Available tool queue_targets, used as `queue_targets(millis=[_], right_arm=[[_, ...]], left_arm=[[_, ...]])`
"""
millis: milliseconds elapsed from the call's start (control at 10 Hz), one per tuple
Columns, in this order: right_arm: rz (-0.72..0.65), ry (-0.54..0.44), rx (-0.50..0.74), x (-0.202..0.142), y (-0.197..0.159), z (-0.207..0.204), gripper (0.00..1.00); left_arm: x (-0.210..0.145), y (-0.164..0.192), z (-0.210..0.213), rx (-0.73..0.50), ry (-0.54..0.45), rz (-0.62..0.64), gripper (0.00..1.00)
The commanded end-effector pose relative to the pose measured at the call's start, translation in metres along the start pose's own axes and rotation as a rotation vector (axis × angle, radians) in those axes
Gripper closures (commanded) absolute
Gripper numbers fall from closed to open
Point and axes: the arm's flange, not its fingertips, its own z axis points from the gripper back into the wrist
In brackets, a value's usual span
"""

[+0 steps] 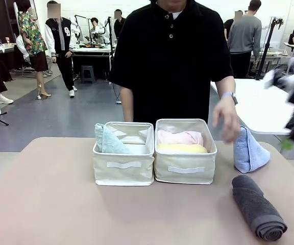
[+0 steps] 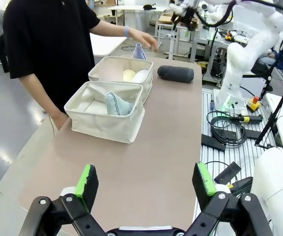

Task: Sort the towels based on their folding style.
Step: Pick up another triangle-folded towel from the table and place it in the left Fabric basket.

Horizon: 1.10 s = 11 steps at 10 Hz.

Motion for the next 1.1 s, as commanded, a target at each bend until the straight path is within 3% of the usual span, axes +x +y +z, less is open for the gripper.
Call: queue_targets(millis=[0,200,1000], right_arm=[[-0.003,-0.077,-0.160,-0.082,0.041,0.094,0.00],[-0.011,-0.074,-0.169,-0.102,0.049,0.095,0.00],[-0.058,-0.079,-0.127,-0.106,0.029,0.084,0.00]], left_arm=[[0.001,0.000,0.002,0.002,-0.020,-0.019,0.00],[0.001,0.000,0.002,0.002,-0.020,-0.019,0.00],[0.001,0.000,0.002,0.002,-0.020,-0.019,0.00]])
